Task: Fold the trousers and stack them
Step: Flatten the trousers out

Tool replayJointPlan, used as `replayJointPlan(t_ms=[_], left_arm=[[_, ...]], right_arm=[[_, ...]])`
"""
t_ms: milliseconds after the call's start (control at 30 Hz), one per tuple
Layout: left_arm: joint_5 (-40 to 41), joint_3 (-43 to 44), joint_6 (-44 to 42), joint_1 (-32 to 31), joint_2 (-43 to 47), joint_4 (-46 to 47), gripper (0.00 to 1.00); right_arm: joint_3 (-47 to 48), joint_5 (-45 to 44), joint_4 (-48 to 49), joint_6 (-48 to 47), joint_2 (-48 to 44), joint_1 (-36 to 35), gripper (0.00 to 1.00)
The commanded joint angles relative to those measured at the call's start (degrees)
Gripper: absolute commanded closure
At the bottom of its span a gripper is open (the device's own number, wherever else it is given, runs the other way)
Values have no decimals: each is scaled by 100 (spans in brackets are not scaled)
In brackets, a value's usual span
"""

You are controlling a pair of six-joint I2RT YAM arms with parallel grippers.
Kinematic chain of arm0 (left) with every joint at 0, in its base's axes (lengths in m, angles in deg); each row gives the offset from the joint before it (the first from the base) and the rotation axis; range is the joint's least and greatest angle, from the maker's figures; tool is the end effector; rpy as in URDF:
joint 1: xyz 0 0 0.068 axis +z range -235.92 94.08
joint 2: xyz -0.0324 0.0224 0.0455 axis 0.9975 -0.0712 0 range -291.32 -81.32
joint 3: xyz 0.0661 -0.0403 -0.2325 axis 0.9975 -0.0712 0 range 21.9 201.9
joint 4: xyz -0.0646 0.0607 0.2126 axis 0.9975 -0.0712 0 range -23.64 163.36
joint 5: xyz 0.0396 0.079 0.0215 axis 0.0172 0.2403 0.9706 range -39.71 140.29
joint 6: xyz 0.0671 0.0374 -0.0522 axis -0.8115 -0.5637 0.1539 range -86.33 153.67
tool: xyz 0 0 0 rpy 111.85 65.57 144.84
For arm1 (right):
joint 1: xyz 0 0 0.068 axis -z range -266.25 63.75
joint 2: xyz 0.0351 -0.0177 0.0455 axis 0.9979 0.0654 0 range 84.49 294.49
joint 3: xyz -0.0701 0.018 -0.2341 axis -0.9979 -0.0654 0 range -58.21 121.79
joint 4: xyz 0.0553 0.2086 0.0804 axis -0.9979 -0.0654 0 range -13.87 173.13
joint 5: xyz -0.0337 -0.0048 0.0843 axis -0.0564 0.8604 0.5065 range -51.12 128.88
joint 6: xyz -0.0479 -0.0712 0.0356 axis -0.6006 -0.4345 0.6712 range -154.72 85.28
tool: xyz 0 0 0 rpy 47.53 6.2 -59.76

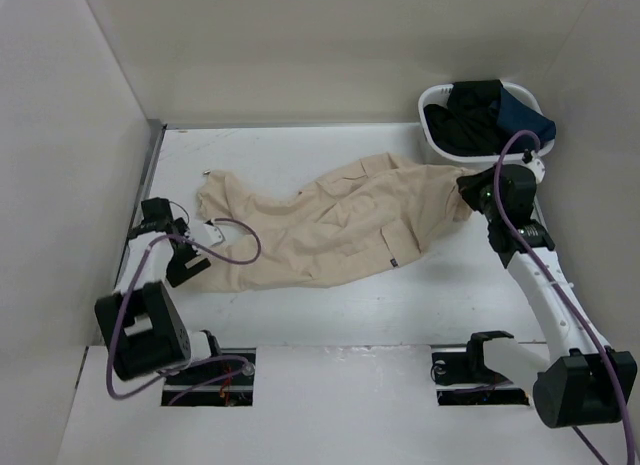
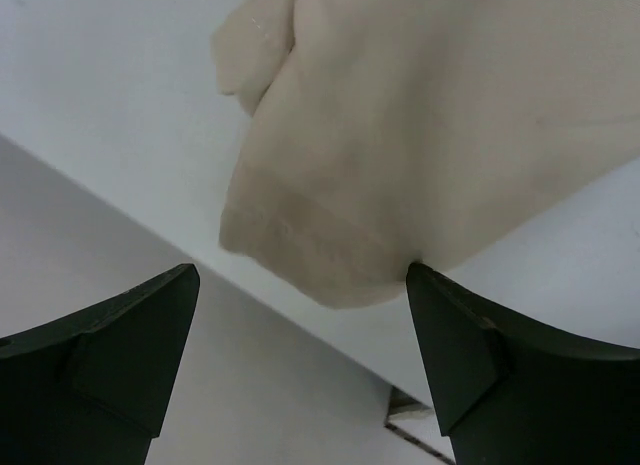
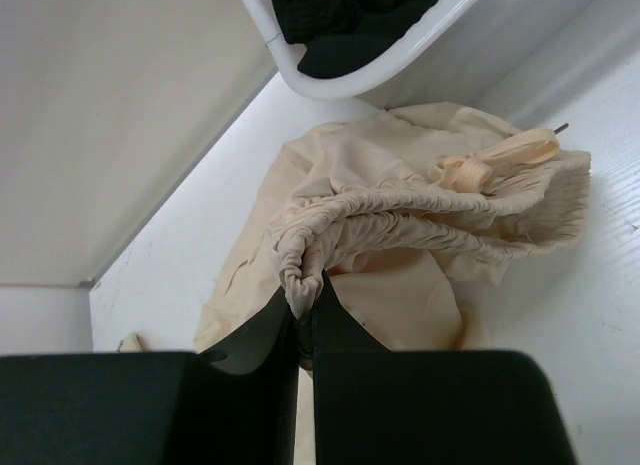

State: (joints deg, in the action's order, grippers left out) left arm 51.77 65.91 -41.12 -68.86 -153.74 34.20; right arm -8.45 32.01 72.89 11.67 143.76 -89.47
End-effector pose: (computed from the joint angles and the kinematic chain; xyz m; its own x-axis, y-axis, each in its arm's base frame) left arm 0.2132 0.0677 0.1442 -0.5238 0.8483 -0.0771 0.7734 0.5116 0.3745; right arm 0.2661 0.0050 0.2868 -0.1917 0.7093 -0.6784 0.2833 0.7018 0.6536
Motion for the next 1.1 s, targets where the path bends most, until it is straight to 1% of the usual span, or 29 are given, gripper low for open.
replayJointPlan(t_ms=[0, 33, 100, 133, 167, 300, 367, 467, 567, 667, 733, 833, 900, 933, 967, 1067], left_arm=[[-339, 816, 690, 345, -744, 831, 14], [-524, 1194, 998, 477, -1051, 700, 16], [-989, 1827, 1333, 723, -1544, 297, 18], [-1287, 2187, 1396, 872, -1851, -106, 19], [-1447, 2356, 1388, 943, -2037, -406, 20], [-1913, 2946, 844, 1164, -2758, -2075, 28], [-2002, 3043, 580, 1208, -2944, -2534, 30], [-2308, 3288, 771, 1234, -3076, -2387, 30], [-2818, 3833, 1525, 1234, -3330, -2237, 29], [-2890, 4124, 2098, 1217, -3681, -2210, 31], [-2759, 4098, 2187, 1190, -3840, -2210, 32], [-2293, 3870, 2214, 1129, -4051, -2097, 34], [-1960, 3633, 2240, 1111, -4096, -1912, 38], [-1836, 3519, 2240, 1111, -4096, -1798, 41], [-1748, 3448, 2249, 1111, -4078, -1719, 50], [-1659, 3351, 2476, 1120, -3947, -1438, 88]], right_arm=[[253, -42, 321, -113, 59, -191, 98], [262, -59, 312, -130, 76, -235, 98], [271, -130, 268, -139, 85, -297, 98], [271, -182, 233, -130, 85, -332, 98], [271, -226, 207, -130, 68, -358, 98], [271, -393, 31, -148, -64, -394, 98], [289, -429, -48, -174, -108, -394, 98], [315, -429, -136, -201, -126, -394, 98], [368, -446, -180, -201, -117, -394, 98], [386, -473, -189, -201, -117, -394, 97], [386, -499, -189, -201, -134, -394, 97], [377, -534, -189, -201, -152, -394, 97], [377, -543, -189, -201, -161, -394, 97], [377, -543, -189, -201, -161, -394, 97], [377, -543, -189, -201, -161, -394, 97], [377, -534, -171, -218, -178, -341, 97]])
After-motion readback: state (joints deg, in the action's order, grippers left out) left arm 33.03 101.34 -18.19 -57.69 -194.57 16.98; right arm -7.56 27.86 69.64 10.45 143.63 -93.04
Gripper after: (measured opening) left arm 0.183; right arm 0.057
